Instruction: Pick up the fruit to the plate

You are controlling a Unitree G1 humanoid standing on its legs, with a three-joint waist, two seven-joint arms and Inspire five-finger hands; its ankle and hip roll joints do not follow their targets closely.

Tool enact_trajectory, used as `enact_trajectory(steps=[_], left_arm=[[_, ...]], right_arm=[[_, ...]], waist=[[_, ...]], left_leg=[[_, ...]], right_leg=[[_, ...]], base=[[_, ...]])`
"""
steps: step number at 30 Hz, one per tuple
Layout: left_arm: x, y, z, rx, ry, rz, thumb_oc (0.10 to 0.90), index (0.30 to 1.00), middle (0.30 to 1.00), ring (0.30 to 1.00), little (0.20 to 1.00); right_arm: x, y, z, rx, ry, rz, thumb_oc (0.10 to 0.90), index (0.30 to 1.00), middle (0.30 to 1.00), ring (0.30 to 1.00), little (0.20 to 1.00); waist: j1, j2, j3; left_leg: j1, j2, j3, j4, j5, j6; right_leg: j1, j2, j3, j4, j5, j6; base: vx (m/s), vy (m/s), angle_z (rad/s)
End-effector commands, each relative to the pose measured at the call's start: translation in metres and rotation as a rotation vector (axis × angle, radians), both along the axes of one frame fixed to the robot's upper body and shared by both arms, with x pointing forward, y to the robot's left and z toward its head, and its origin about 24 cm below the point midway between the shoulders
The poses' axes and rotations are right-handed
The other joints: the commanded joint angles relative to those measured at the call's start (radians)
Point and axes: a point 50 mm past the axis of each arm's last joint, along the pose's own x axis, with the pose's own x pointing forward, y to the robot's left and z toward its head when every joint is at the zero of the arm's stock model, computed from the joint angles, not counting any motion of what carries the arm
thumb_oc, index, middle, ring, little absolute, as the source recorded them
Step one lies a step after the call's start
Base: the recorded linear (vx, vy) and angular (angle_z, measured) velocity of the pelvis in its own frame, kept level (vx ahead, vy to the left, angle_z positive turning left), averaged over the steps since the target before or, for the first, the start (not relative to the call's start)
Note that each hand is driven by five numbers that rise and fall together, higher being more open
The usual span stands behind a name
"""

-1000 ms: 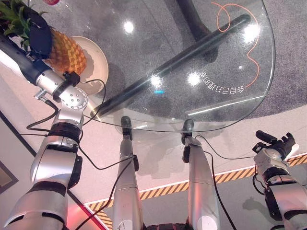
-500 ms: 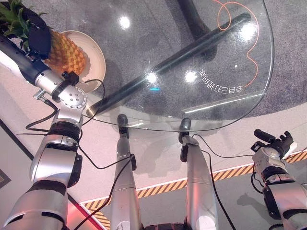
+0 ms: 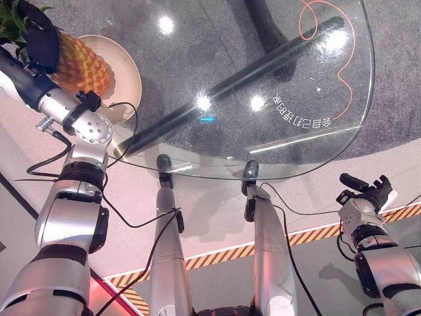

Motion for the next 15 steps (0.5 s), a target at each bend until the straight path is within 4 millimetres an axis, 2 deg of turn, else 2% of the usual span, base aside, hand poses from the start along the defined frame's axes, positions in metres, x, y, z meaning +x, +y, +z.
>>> enact_trajectory(steps=[1, 2, 5, 7, 12, 15], left_arm=[[-0.0227, 0.0179, 0.0593, 0.061, -0.230, 0.048, 0.369, 0.531, 0.531, 0.531, 0.469], [-0.0222, 0.0174, 0.0589, 0.060, -0.227, 0.046, 0.424, 0.578, 0.578, 0.578, 0.524], [-0.0220, 0.0168, 0.0597, 0.058, -0.228, 0.041, 0.446, 0.596, 0.596, 0.596, 0.546], [-0.0219, 0.0169, 0.0593, 0.060, -0.225, 0.039, 0.490, 0.634, 0.634, 0.634, 0.590], [-0.0221, 0.0181, 0.0578, 0.054, -0.226, 0.027, 0.462, 0.611, 0.611, 0.611, 0.562], [-0.0209, 0.0167, 0.0547, 0.058, -0.216, 0.018, 0.476, 0.622, 0.622, 0.622, 0.576]], right_arm=[[-0.0213, -0.0177, -0.0112, -0.026, 0.043, -0.099, 0.800, 0.900, 0.900, 0.900, 0.900], [-0.0211, -0.0184, -0.0103, -0.030, 0.042, -0.097, 0.800, 0.900, 0.900, 0.900, 0.900], [-0.0200, -0.0176, -0.0093, -0.033, 0.036, -0.098, 0.800, 0.900, 0.900, 0.900, 0.900], [-0.0204, -0.0172, -0.0101, -0.030, 0.036, -0.099, 0.800, 0.900, 0.900, 0.900, 0.900], [-0.0198, -0.0173, -0.0093, -0.028, 0.035, -0.101, 0.800, 0.900, 0.900, 0.900, 0.900], [-0.0208, -0.0168, -0.0110, -0.027, 0.037, -0.099, 0.800, 0.900, 0.900, 0.900, 0.900]], waist=[[0.017, -0.049, -0.023], [0.017, -0.047, -0.023], [0.017, -0.045, -0.023], [0.018, -0.046, -0.023], [0.018, -0.048, -0.023], [0.019, -0.047, -0.023]], left_leg=[[-0.001, -0.046, 0.045, 0.175, -0.199, 0.053], [-0.001, -0.047, 0.045, 0.175, -0.199, 0.052], [-0.008, -0.049, 0.043, 0.169, -0.188, 0.053], [-0.004, -0.049, 0.042, 0.172, -0.198, 0.053], [-0.010, -0.048, 0.042, 0.173, -0.192, 0.053], [-0.004, -0.048, 0.041, 0.177, -0.202, 0.053]], right_leg=[[0.103, 0.116, -0.028, -0.204, 0.090, -0.046], [0.102, 0.116, -0.027, -0.203, 0.088, -0.046], [0.095, 0.115, -0.025, -0.207, 0.096, -0.047], [0.099, 0.117, -0.026, -0.205, 0.088, -0.046], [0.095, 0.115, -0.027, -0.206, 0.095, -0.046], [0.099, 0.116, -0.028, -0.201, 0.087, -0.046]], base=[[0.00, 0.000, 0.00], [0.00, 0.000, 0.00], [0.00, 0.000, 0.00], [0.00, 0.000, 0.00], [0.00, 0.000, 0.00], [0.00, 0.000, 0.00]])
